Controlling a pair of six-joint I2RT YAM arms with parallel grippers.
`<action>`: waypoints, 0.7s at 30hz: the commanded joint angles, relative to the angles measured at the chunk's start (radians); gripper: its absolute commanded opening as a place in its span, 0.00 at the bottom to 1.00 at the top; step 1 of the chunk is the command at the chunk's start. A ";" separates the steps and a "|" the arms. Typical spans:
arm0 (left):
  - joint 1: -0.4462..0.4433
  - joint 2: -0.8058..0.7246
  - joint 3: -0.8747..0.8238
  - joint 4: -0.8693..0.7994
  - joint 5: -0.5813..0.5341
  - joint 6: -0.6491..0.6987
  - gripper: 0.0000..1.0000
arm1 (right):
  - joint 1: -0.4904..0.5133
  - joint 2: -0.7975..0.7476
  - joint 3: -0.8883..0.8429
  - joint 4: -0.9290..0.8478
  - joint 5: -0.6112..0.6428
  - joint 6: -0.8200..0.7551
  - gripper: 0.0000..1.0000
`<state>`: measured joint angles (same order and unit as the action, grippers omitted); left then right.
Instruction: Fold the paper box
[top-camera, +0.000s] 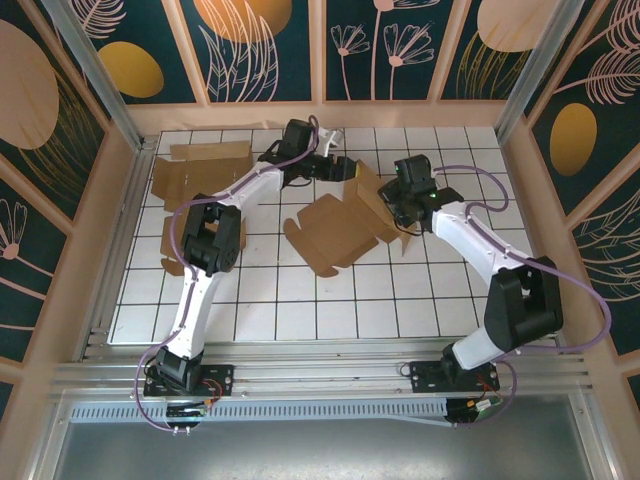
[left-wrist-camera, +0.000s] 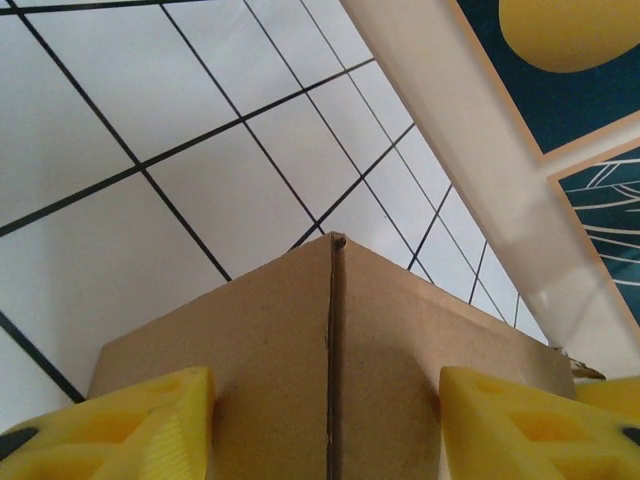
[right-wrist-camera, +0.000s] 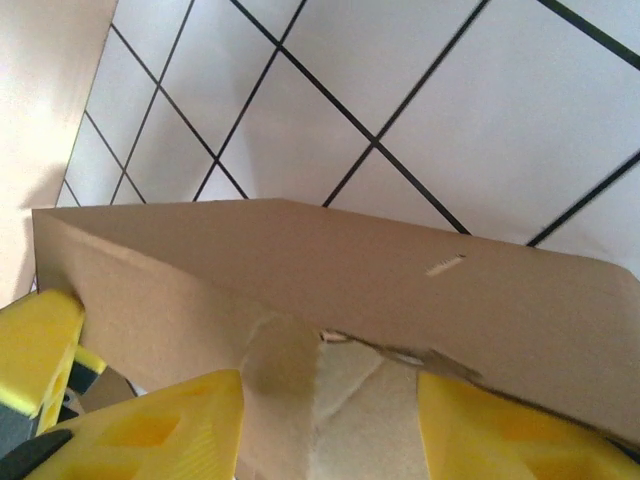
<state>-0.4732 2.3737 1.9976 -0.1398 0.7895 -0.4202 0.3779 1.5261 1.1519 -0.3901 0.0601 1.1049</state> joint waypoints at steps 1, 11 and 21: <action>-0.002 -0.106 -0.108 0.104 -0.031 -0.018 0.55 | -0.001 0.040 0.024 0.083 0.034 -0.061 0.48; -0.044 -0.358 -0.483 0.364 -0.320 -0.052 0.55 | -0.019 0.191 0.155 0.156 0.035 -0.287 0.41; -0.072 -0.496 -0.581 0.289 -0.652 -0.066 0.85 | -0.061 0.197 0.153 0.211 -0.040 -0.404 0.38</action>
<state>-0.5575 1.9316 1.3849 0.2062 0.2970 -0.4992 0.3210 1.7264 1.2877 -0.1818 0.0250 0.7551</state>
